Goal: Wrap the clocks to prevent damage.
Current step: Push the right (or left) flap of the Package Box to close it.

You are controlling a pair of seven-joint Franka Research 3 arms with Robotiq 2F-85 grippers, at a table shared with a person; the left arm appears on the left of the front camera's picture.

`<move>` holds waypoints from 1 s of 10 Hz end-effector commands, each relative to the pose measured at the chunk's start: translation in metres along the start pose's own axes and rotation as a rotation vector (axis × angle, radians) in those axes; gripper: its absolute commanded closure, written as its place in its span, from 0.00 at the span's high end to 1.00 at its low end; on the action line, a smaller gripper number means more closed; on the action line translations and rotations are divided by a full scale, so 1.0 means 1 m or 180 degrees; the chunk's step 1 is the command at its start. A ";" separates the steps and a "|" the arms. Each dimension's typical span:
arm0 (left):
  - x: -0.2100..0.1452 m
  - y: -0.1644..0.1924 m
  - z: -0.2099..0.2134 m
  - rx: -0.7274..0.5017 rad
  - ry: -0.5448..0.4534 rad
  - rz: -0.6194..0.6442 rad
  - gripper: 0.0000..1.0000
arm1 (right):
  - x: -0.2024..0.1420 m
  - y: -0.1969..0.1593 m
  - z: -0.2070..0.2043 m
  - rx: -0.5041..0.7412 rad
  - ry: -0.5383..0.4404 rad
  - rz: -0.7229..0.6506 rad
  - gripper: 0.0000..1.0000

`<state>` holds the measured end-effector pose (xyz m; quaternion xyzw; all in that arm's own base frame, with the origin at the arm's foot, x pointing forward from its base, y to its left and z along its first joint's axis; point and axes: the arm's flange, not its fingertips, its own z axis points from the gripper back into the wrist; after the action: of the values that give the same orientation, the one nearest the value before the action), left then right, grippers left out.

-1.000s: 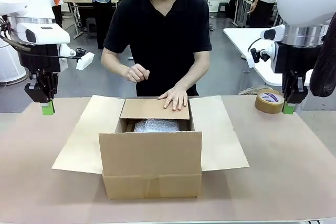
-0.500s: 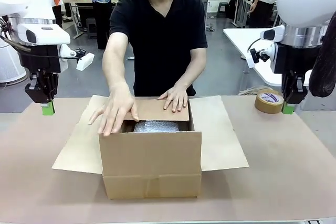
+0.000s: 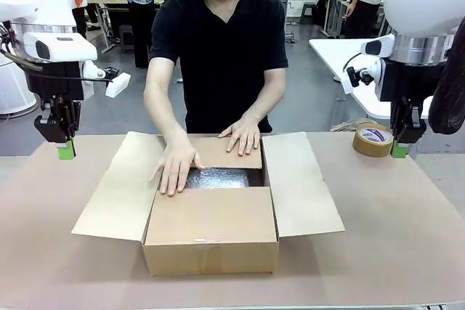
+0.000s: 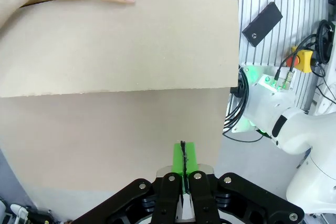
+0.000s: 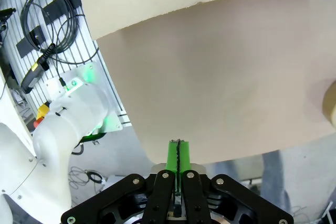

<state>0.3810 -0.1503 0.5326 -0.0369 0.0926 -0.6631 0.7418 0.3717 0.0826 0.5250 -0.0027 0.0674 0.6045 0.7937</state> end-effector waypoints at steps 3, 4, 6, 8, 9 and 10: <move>0.001 -0.001 0.003 -0.0034 -0.0015 -0.0001 0.00 | -0.001 0.000 0.000 -0.0015 0.0019 -0.0029 0.01; 0.001 -0.001 0.003 -0.0034 -0.0015 -0.0001 0.00 | -0.001 0.000 0.000 -0.0015 0.0019 -0.0029 0.01; 0.001 -0.001 0.003 -0.0034 -0.0015 -0.0001 0.00 | -0.001 0.000 0.000 -0.0015 0.0019 -0.0029 0.01; 0.001 -0.001 0.003 -0.0034 -0.0015 -0.0001 0.00 | -0.001 0.000 0.000 -0.0015 0.0019 -0.0029 0.01; 0.001 -0.001 0.003 -0.0034 -0.0015 -0.0001 0.00 | 0.000 0.000 0.000 0.0000 0.0000 0.0000 0.01; 0.001 -0.001 0.003 -0.0034 -0.0015 -0.0001 0.00 | -0.006 -0.005 -0.009 0.0098 -0.0141 0.0486 0.01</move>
<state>0.3810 -0.1503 0.5326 -0.0369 0.0925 -0.6631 0.7418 0.3720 0.0816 0.5239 0.0024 0.0673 0.6226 0.7797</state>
